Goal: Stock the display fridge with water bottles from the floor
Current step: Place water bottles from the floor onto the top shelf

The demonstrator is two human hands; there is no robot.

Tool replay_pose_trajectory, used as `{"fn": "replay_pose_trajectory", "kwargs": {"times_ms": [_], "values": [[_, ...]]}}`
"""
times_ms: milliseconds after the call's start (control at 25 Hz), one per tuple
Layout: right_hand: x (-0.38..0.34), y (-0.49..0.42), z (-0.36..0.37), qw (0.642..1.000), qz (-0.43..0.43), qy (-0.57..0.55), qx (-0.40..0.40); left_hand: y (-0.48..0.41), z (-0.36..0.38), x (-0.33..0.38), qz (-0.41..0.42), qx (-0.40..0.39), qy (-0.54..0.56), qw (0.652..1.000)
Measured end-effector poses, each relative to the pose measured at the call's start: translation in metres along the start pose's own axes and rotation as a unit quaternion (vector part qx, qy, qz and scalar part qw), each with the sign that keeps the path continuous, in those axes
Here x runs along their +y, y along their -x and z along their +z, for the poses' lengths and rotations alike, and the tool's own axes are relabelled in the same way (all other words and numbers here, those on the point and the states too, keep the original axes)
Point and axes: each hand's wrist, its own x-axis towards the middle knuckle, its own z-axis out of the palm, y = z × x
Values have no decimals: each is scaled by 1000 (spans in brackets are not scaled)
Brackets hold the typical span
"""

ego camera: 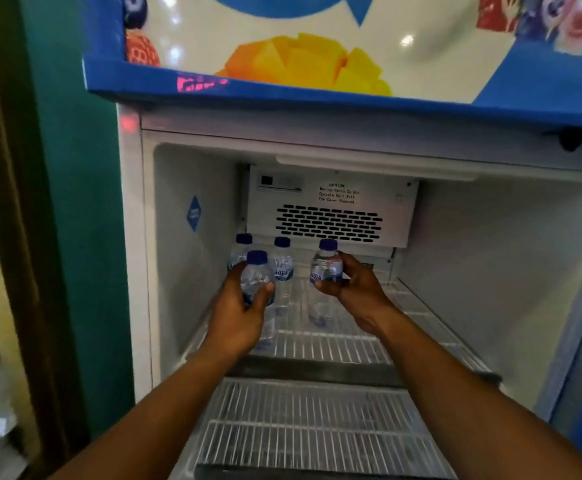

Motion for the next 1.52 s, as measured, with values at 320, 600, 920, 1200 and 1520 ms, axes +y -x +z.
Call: {"fn": "replay_pose_trajectory", "kwargs": {"times_ms": [320, 600, 920, 1200, 1520], "values": [[38, -30, -10, 998, 52, -19, -13, -11, 2, -23, 25, -37, -15, 999], [64, -35, -7, 966, 54, 254, 1, -14, -2, -30, -23, -75, -75, 994], [71, -35, -1, 957, 8, 287, 33, -12, -3, -28, -31, -43, -73, 996], [71, -33, 3, 955, -16, 293, 31, -12, -3, -32, -31, -36, -67, 997], [50, -22, 3, 937, 52, 343, 31, -10, -4, -31, -35, -23, -66, 997]]}}
